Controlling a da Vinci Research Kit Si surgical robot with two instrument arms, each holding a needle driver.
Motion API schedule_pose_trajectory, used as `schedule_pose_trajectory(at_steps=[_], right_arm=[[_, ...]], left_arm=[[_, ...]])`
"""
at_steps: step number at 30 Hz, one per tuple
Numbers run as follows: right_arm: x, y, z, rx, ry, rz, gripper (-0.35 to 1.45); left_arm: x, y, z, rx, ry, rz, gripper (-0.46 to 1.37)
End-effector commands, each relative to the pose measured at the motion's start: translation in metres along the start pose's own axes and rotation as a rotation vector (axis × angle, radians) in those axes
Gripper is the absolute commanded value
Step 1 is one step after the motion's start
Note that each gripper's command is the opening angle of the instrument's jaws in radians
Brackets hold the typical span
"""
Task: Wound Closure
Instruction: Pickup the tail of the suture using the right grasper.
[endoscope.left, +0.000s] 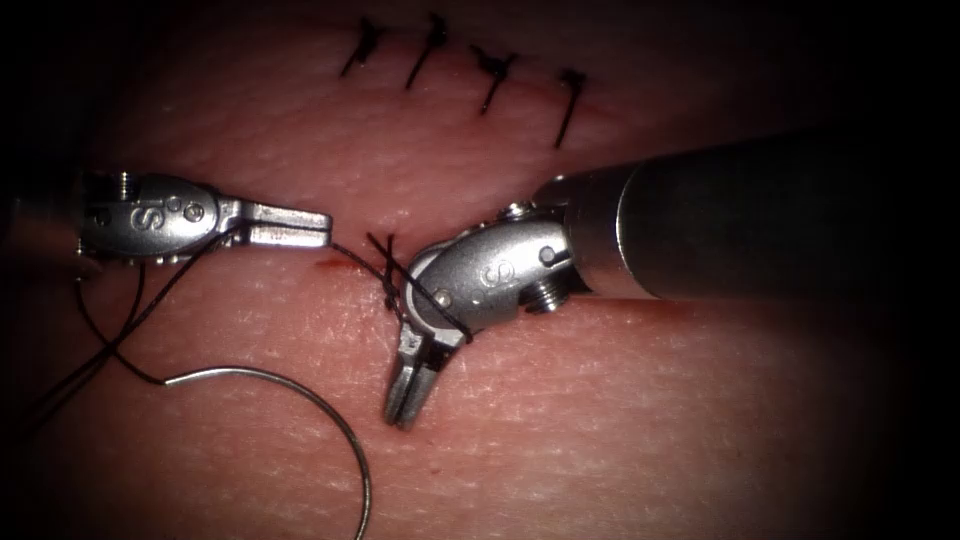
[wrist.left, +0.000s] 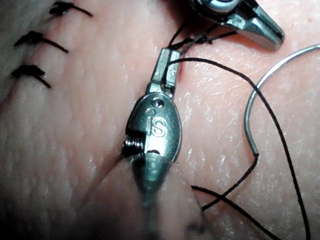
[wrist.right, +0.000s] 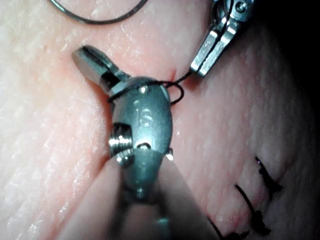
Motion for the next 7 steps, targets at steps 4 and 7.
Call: schedule_pose_trajectory(at_steps=[4, 7], right_arm=[[0.0, 0.0, -0.0001, -0.001, 0.002, 0.0, -0.35], [0.0, 0.0, -0.0001, -0.001, 0.002, 0.0, -0.35]], left_arm=[[0.0002, 0.0, 0.0, -0.009, 0.001, -0.008, -0.35], [0.0003, 0.0, 0.0, -0.009, 0.001, -0.008, -0.35]])
